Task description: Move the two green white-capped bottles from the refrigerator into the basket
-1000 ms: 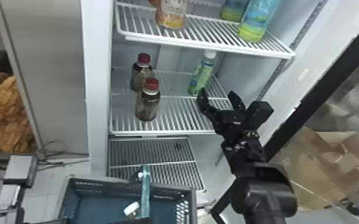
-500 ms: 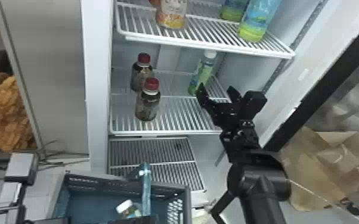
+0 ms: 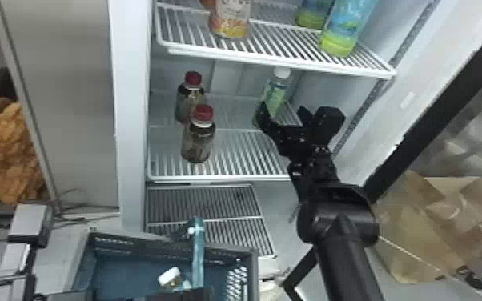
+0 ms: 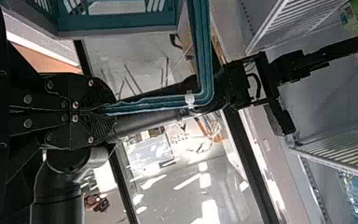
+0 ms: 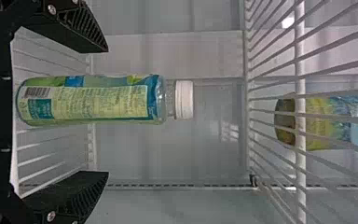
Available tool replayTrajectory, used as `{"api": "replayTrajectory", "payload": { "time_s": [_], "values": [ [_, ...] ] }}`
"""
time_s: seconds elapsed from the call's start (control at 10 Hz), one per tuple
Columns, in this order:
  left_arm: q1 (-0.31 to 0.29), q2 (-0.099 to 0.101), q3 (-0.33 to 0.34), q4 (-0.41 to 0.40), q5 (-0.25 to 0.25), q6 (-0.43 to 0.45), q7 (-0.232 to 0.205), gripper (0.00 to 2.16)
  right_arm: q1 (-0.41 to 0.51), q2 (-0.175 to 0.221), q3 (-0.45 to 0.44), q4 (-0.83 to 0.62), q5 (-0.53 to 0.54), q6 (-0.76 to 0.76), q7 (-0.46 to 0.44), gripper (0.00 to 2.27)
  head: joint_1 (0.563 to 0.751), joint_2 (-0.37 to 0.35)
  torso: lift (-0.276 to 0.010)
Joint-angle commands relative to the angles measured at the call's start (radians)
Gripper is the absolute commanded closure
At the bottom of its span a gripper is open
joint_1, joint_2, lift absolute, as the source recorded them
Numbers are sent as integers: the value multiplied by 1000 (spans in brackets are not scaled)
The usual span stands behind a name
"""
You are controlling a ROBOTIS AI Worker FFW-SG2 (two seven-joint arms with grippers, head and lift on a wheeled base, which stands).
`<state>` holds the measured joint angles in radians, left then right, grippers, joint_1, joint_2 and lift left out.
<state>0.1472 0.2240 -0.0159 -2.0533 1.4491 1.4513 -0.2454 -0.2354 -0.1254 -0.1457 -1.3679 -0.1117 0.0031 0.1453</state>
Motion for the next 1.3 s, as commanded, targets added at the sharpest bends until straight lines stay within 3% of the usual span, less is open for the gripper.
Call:
{"api": "replayTrajectory", "payload": {
  "time_s": [0.0, 0.7, 1.0, 1.2],
  "values": [
    [-2, 0, 0, 0, 1, -1, 0, 1161, -35, -3, 18, 41, 0, -1, -6, 107, 695, -350, -263],
    [-29, -3, -30, 27, 11, -1, 0, 1161, -162, -31, 66, 213, -24, -65, -10, 108, 695, -350, -263],
    [-37, -5, -34, 32, 7, -6, 0, 1161, -204, -33, 78, 277, -24, -65, -15, 111, 686, -350, -263],
    [-42, -5, -38, 40, 7, -8, 0, 1161, -216, -34, 82, 309, -24, -65, -23, 211, 687, -350, -263]
  ]
}}
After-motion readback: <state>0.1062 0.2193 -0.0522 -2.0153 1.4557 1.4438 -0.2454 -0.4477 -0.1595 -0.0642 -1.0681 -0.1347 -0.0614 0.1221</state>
